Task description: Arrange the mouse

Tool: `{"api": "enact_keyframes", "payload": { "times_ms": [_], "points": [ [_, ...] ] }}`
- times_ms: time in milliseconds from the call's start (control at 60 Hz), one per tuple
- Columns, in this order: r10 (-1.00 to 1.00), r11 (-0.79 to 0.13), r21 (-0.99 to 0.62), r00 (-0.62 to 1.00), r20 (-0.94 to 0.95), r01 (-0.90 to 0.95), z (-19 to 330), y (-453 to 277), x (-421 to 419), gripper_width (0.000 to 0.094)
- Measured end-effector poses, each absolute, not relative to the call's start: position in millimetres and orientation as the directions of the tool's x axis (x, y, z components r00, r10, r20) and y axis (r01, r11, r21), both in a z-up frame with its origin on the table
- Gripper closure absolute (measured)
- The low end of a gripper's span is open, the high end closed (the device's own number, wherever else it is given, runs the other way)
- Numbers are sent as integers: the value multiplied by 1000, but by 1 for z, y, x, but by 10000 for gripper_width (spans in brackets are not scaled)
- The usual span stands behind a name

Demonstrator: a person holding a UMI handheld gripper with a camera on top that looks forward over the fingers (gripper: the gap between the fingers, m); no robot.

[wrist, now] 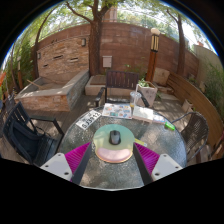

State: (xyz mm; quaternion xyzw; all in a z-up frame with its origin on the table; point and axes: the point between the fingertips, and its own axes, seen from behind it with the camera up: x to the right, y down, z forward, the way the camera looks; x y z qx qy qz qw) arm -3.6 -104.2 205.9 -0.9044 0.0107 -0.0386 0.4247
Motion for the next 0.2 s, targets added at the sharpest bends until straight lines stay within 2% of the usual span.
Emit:
{"api": "enact_keyframes", "payload": {
  "times_ms": [200],
  "points": [
    [-55,-659,-752,996,71,17,199,-113,2,83]
  ]
}}
